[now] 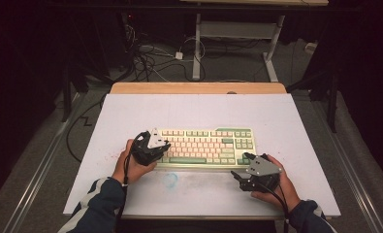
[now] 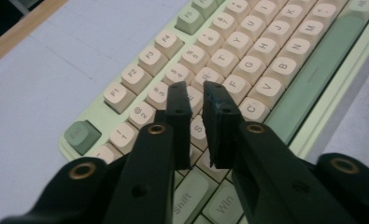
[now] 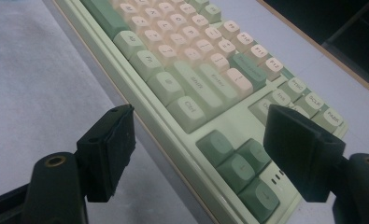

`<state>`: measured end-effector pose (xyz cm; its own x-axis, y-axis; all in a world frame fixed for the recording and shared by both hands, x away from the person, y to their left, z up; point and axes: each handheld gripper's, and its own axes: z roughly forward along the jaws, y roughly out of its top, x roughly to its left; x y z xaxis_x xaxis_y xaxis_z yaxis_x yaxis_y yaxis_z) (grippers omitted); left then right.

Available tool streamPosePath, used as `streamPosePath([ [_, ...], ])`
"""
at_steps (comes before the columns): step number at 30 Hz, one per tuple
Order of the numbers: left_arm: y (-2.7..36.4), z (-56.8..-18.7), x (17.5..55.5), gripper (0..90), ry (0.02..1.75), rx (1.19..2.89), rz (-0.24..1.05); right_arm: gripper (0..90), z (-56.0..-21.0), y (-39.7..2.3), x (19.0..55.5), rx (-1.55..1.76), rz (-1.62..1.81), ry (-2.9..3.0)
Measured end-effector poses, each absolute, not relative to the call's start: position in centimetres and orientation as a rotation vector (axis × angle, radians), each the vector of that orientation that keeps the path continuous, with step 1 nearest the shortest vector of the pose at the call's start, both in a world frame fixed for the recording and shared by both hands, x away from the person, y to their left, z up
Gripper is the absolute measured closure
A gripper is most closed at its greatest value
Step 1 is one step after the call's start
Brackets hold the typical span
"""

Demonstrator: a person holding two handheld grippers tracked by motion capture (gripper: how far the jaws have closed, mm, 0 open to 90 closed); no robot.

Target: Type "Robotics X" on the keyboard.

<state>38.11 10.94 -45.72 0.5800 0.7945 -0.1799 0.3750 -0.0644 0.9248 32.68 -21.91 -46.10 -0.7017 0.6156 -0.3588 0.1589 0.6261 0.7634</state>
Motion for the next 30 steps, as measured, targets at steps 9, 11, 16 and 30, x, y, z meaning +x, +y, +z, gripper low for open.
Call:
streamPosePath([
  [9, 11.6, -45.8, 37.5, 42.5, 0.989, 1.614, 0.495, 26.3, -46.0, -22.0, 32.6, 0.599, 0.971, 2.228],
  [11, 11.8, -45.8, 37.3, 33.0, 0.989, 1.6, 0.5, 26.2, -46.0, -22.0, 32.6, 0.599, 0.973, 2.229],
  [16, 13.0, -45.7, 36.5, 22.0, 0.996, 1.549, 0.506, 26.2, -45.9, -22.0, 32.6, 0.601, 0.977, 2.226],
  [30, 15.0, -44.8, 35.3, 24.9, 1.007, 1.463, 0.55, 26.2, -45.8, -22.0, 32.6, 0.598, 0.98, 2.223],
])
